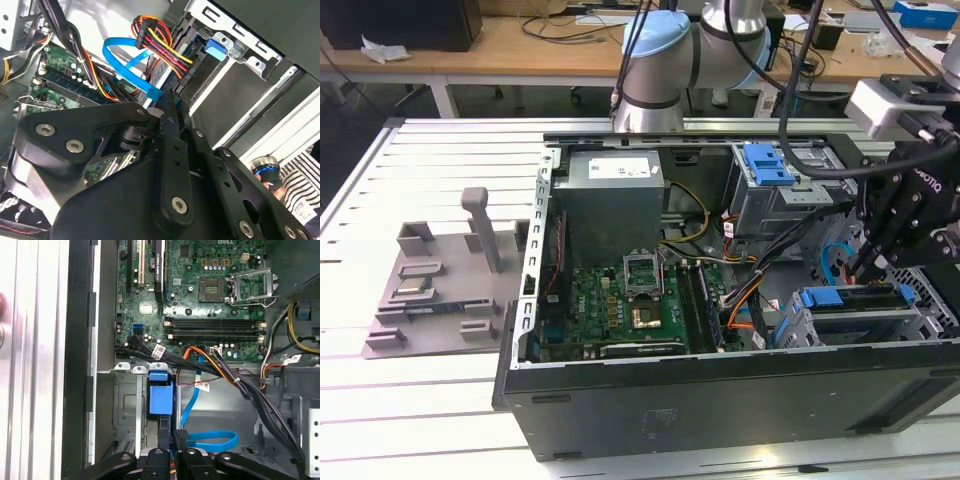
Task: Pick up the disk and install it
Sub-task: 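Insert the second disk wire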
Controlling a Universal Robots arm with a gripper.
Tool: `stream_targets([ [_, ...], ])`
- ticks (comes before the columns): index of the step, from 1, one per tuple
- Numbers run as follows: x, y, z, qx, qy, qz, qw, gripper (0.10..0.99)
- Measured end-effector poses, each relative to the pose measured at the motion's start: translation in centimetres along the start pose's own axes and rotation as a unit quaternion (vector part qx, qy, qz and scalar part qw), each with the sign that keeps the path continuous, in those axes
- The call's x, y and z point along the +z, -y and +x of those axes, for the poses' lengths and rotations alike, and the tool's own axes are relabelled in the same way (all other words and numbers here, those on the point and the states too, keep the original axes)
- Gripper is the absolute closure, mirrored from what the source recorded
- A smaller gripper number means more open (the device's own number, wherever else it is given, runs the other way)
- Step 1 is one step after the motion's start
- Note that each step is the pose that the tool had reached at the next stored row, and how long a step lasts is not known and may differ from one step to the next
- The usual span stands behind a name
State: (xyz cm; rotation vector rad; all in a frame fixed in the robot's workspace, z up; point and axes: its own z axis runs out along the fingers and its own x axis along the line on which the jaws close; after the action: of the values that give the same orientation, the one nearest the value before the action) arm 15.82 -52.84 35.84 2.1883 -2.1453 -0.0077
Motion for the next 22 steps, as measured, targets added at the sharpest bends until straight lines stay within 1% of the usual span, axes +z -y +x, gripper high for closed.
stream_targets([
  [5,0.58,0.17,0.35,0.0,-0.0001,0.0,1.0,0.925],
  [14,0.98,0.29,0.35,0.0,0.0,-0.0001,1.0,0.925],
  [17,1.04,0.27,0.35,0.0,0.0009,0.0,1.0,0.925],
  [22,1.2,0.04,0.38,0.0,0.0033,0.0,1.0,0.925],
])
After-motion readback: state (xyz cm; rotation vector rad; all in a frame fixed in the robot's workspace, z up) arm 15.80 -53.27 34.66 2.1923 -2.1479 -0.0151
